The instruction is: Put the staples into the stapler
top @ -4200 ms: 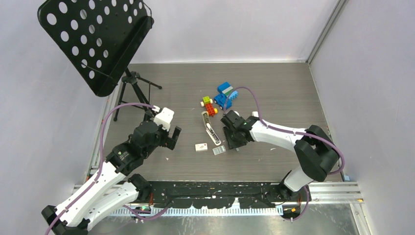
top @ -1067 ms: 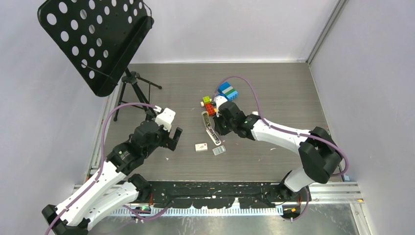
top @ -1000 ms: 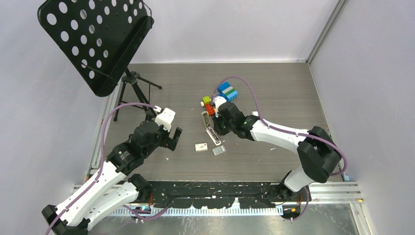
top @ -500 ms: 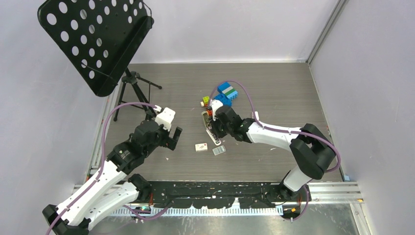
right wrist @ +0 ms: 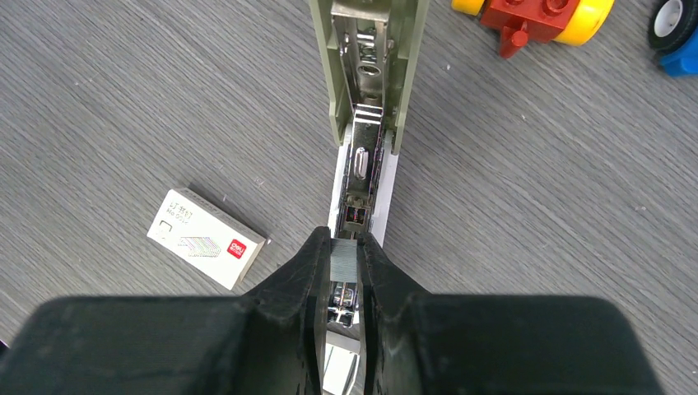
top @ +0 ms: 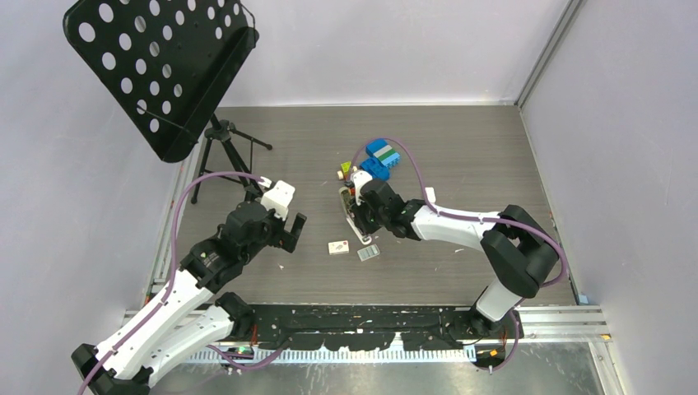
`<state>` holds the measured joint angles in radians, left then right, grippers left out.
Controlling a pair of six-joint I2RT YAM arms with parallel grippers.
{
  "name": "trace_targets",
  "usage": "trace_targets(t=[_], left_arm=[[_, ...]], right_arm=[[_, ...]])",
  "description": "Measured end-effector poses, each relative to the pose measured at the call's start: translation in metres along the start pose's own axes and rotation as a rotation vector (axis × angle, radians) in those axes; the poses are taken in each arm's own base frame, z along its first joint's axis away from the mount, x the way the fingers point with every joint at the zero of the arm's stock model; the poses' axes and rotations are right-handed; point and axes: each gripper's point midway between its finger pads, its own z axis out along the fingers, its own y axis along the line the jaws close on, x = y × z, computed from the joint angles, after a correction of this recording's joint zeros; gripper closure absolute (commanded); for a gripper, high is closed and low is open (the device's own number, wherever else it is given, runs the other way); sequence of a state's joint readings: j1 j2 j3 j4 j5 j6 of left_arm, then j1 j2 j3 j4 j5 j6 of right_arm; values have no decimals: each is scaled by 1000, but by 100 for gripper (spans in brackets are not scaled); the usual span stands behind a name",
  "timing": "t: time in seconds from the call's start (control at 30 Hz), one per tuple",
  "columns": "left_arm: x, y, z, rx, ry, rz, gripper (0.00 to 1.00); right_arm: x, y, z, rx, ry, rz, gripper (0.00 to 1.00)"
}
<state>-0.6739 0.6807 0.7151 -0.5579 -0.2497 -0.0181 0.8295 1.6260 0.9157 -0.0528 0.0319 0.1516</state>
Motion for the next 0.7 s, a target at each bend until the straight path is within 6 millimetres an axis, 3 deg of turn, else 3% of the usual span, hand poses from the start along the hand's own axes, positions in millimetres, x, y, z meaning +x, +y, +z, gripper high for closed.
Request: trace_targets(t=[0.7], left_arm=[[0, -1, 0, 5, 1, -1, 0]], right_arm=[[0, 0, 0, 6, 0, -9, 84]])
